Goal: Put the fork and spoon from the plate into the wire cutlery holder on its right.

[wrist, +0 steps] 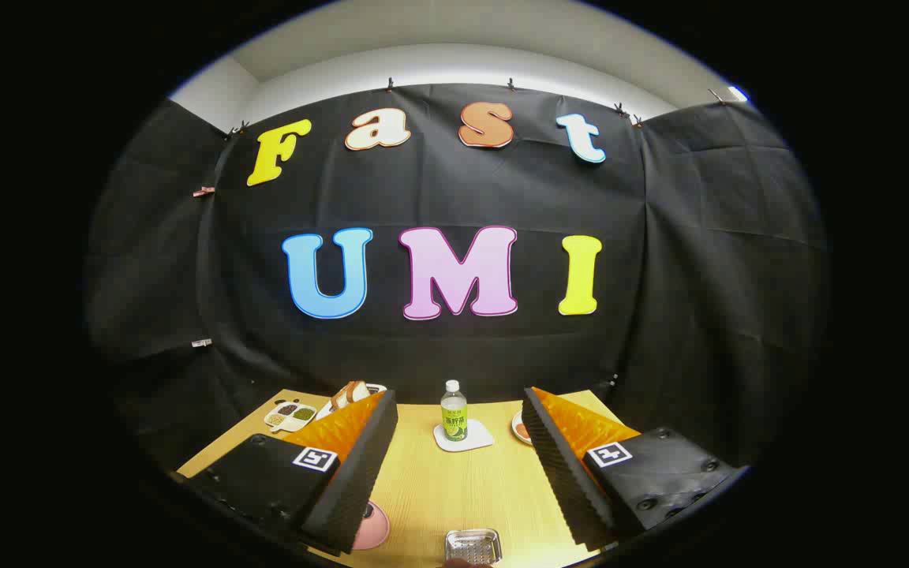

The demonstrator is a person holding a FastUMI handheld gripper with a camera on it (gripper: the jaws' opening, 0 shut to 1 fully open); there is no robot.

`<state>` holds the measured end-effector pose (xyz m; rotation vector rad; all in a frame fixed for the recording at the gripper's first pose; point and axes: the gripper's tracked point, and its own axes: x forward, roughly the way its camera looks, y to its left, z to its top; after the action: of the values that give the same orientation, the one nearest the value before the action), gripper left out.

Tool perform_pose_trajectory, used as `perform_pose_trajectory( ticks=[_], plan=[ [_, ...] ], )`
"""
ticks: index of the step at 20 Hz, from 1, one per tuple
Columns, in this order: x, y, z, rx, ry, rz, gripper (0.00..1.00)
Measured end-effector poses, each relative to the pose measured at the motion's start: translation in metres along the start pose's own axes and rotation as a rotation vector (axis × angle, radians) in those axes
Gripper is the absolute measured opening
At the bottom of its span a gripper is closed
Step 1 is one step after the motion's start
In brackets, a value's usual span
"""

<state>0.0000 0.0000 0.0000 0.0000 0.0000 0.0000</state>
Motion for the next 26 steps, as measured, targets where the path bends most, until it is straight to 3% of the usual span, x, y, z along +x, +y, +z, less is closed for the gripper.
perform_pose_trajectory(
  ticks=[18, 26],
  plan=[
    [-0.002, 0.069, -0.035, -0.027, 0.101, 0.061, 0.99],
    [0.01, 0.105, -0.102, -0.097, 0.281, 0.083, 0.99]
  ],
)
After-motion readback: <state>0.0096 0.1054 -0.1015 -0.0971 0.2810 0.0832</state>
